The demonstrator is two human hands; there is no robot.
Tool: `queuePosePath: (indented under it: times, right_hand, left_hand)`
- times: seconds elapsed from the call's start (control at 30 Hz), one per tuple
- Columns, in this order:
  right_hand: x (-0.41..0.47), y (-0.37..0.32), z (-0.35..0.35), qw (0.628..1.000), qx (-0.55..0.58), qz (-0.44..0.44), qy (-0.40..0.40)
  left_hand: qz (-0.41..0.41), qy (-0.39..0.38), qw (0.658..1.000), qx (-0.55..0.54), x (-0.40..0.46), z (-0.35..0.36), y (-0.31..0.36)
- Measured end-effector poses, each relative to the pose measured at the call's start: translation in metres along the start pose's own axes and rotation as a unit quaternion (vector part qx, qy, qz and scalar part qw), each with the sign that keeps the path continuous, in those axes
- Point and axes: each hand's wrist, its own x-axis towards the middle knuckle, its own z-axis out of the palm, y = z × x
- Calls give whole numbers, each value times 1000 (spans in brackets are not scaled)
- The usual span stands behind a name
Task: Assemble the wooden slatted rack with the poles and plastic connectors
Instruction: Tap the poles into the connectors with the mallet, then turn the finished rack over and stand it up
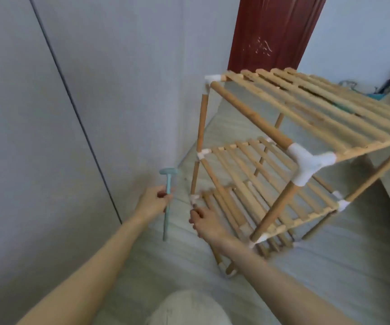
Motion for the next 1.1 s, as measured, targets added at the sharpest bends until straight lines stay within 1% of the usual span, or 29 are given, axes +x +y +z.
queuePosePath:
  times: [0.1, 0.17, 0.23, 0.33, 0.43, 0.5, 0.6, 0.67, 0.8, 0.87, 0.93, 1.0, 1.1]
  right_hand:
    - [31, 51, 32, 991, -112, 57, -54]
    - [44, 75, 48, 977, -164, 88, -104]
    - [57, 97, 64, 961, -205, 103, -153]
    - [75, 126, 87, 939, -274, 94, -185]
    - [89, 149, 106, 917, -337, 56, -203]
    - [92, 159, 113, 904, -360, 44, -225]
    - [94, 169, 116, 894, -375, 41, -242]
    - [96, 168, 115, 896, -360, 59, -252]
    - [88, 145, 101, 927, -267, 134, -229]
    - [73, 131, 88, 934, -230, 159, -220]
    - [53, 114, 69, 940, -213, 164, -210]
    - [30, 99, 46, 947, -210, 165, -180]
    - [-12, 83, 12, 961, -203, 139, -128]
  left_hand:
    - [-79, -26, 989, 120, 30, 13, -95]
    - [-109, -24, 977, 181, 36, 21, -145]
    - [-143, -20, 962, 232, 38, 23, -179]
    - [-185, -10, 940, 286, 47, 25, -219]
    - [-171, 9, 935, 311, 57, 20, -248]
    - [-170, 17, 927, 335, 62, 15, -261]
    - [-181, 2, 911, 370, 64, 11, -264]
    - [-184, -15, 906, 381, 64, 11, -260]
    - [-214, -70, 895, 385, 52, 9, -241]
    - [-214, -92, 894, 382, 39, 7, -222]
    - [-199, -111, 905, 360, 25, 4, -198]
    - [-184, -125, 923, 314, 13, 2, -170]
    - [-128, -124, 945, 274, -4, 0, -125]
